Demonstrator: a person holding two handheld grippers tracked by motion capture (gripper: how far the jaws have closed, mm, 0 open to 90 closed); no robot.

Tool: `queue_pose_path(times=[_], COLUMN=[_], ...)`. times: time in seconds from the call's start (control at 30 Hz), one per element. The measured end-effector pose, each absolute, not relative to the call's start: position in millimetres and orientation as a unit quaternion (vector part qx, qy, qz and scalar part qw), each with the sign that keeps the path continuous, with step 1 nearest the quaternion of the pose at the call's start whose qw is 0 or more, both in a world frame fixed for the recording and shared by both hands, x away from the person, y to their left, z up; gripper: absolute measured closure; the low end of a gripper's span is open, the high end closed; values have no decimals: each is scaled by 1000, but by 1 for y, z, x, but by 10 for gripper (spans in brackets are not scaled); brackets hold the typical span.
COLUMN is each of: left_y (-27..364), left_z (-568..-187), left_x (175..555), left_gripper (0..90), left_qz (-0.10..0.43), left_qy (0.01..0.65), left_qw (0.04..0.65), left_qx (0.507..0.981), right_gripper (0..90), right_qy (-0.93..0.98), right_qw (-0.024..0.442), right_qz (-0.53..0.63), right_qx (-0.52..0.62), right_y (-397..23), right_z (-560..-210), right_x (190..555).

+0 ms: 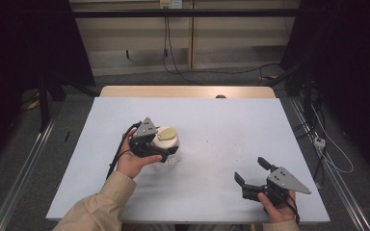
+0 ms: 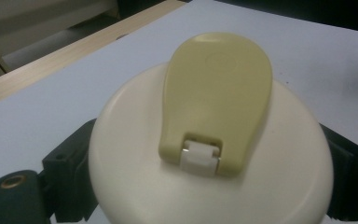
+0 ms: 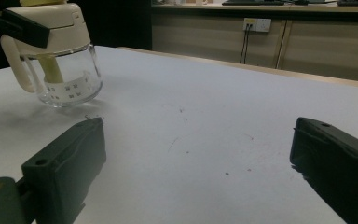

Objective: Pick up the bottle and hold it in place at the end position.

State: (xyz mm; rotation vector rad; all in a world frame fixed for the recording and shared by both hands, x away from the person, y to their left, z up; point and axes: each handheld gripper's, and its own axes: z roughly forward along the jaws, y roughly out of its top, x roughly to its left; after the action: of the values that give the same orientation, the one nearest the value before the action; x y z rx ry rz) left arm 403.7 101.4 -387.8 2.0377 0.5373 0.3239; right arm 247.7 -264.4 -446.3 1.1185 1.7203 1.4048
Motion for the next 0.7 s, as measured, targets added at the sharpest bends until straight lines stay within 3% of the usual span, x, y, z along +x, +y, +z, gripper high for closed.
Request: queue_pose_path(times=[0.7], left_y=[74], left_z=[-384], left_x=[429], left_gripper=[109], left_qz=[131], left_qy=[216], left_qw=[480], left_qx=[840], right_gripper=[32], right_qy=[659], right_qw=[320], right_qz=[533], right_qx=[424], right_y=[-265], right_z=[-447], right_x=[248])
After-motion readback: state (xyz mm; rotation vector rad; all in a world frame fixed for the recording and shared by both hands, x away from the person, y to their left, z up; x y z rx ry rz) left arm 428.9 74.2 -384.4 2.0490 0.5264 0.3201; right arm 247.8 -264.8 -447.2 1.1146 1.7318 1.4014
